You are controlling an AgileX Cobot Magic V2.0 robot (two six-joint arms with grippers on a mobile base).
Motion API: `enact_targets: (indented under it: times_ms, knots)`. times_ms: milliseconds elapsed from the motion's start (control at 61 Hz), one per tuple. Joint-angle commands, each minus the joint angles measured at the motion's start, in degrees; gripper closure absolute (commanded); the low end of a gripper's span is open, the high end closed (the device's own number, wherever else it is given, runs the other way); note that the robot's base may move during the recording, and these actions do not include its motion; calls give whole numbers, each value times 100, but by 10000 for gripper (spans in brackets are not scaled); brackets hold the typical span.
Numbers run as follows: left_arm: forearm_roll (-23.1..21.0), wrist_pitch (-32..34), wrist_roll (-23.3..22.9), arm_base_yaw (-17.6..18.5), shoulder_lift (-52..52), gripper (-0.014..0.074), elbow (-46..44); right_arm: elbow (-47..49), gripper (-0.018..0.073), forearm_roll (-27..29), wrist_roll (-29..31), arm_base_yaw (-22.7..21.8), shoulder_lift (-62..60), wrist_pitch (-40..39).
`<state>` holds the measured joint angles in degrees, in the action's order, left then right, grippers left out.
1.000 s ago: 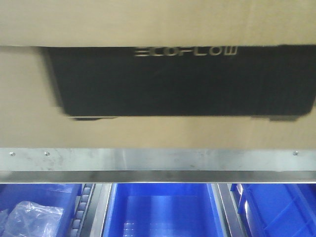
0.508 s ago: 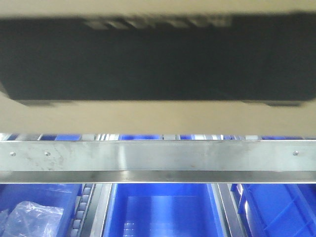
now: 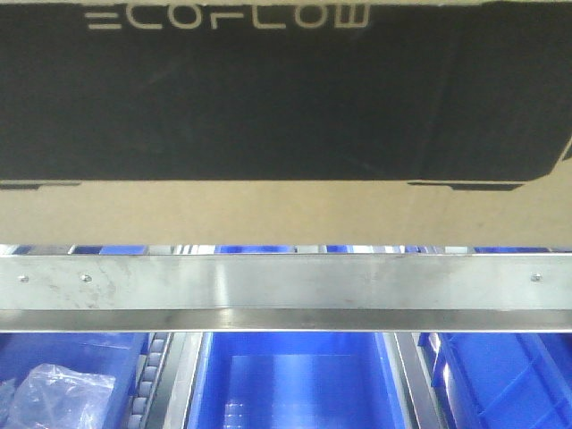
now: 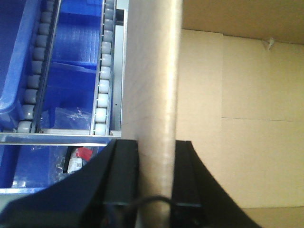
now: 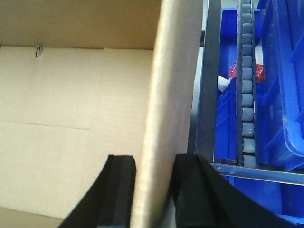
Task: Grab box from left shelf to table start
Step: 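Lift the box with both grippers and pull it off the shelf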
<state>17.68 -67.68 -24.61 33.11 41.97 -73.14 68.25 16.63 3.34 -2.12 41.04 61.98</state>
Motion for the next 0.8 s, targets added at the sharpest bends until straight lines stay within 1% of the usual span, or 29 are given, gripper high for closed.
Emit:
enact_targets:
  times_ms: [0, 279, 787]
  knots:
    - [42, 851, -61, 38, -139, 678, -243, 176, 541, -221, 124, -13, 8, -714]
    - [42, 971, -61, 38, -139, 680, -243, 176, 541, -221, 124, -13, 8, -768]
    - [31, 938, -61, 38, -139, 683, -243, 176, 541, -221, 124, -13, 8, -775]
